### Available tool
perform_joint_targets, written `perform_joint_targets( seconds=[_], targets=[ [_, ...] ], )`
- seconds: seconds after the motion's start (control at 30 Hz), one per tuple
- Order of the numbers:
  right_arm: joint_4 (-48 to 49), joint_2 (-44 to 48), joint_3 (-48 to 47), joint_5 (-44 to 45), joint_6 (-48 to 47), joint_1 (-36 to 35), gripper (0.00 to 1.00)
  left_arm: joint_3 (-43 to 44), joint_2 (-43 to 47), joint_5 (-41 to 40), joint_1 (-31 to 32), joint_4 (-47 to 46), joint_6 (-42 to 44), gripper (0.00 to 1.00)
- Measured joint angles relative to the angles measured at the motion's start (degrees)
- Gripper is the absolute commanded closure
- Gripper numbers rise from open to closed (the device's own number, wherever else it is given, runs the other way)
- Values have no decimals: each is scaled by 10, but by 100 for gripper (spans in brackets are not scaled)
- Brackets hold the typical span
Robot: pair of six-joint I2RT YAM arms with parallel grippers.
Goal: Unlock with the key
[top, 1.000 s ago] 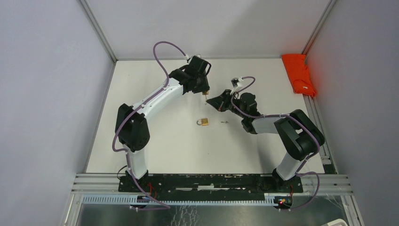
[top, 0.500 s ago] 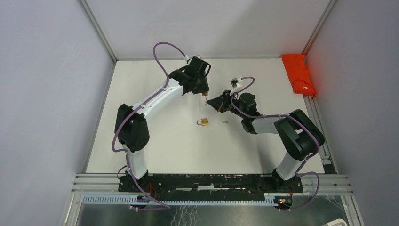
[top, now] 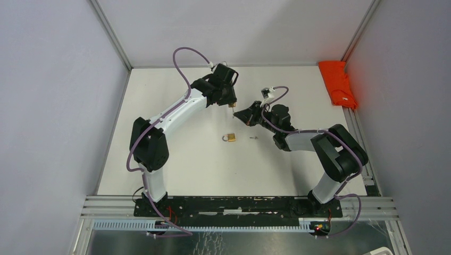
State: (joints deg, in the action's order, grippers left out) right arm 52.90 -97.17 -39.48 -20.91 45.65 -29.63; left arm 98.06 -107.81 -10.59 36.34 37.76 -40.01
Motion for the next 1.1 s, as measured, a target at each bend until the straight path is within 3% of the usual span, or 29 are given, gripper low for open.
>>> perform_joint_targets(
  seconds=[1.1],
  targets=[
    [0,0,0,7,0,-3,100,-1,0,1,0,-2,0,98]
  ],
)
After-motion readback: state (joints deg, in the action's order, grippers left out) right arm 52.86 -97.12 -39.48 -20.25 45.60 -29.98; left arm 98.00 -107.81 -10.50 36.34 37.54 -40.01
